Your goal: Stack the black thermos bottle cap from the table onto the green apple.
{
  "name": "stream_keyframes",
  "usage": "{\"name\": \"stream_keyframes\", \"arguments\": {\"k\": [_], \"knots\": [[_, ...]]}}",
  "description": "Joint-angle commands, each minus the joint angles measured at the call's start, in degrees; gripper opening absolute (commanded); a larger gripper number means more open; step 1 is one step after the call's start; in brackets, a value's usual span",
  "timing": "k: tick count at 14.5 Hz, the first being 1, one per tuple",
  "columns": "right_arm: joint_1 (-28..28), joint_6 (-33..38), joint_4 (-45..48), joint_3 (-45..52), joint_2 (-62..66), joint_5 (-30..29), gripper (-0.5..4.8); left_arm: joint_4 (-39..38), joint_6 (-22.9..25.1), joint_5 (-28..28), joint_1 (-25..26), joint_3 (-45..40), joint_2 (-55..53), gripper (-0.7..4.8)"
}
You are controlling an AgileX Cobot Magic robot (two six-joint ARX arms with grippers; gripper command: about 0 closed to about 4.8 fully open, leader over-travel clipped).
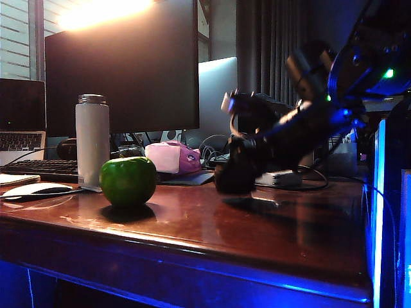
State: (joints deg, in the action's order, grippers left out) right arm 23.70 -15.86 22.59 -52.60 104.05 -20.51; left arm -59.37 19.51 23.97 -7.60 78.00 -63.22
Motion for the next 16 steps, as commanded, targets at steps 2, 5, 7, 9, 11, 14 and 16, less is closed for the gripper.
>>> {"name": "stream_keyframes", "arguments": {"k": [2,5,7,9,11,14,16], "knots": [[0.72,0.83,1.62,-0.59,-5.77,0.07,2.51,0.28,0.04,0.28,0.00,0.26,0.15,-0.03],[3.89,0.81,-10.56,-9.55,-6.88,1.55,2.51,0.28,0.02,0.28,0.00,0.26,0.15,-0.03],[6.19,0.55,-13.66,-15.54,-6.82,1.53,2.51,0.28,0.02,0.26,0.00,0.26,0.15,-0.03],[7.85,0.37,-13.53,-18.71,-6.75,1.51,2.51,0.28,0.02,0.28,0.00,0.26,0.15,-0.03],[9.22,0.42,-13.31,-19.10,-6.25,1.46,2.51,0.28,0.02,0.28,0.00,0.26,0.15,-0.03],[11.96,0.42,-13.73,-20.06,-3.06,1.55,2.51,0.28,0.02,0.26,0.00,0.26,0.15,-0.03],[13.55,0.35,-13.75,-21.18,-1.38,4.04,2.51,0.28,0.02,0.26,0.00,0.26,0.15,-0.03]]}}
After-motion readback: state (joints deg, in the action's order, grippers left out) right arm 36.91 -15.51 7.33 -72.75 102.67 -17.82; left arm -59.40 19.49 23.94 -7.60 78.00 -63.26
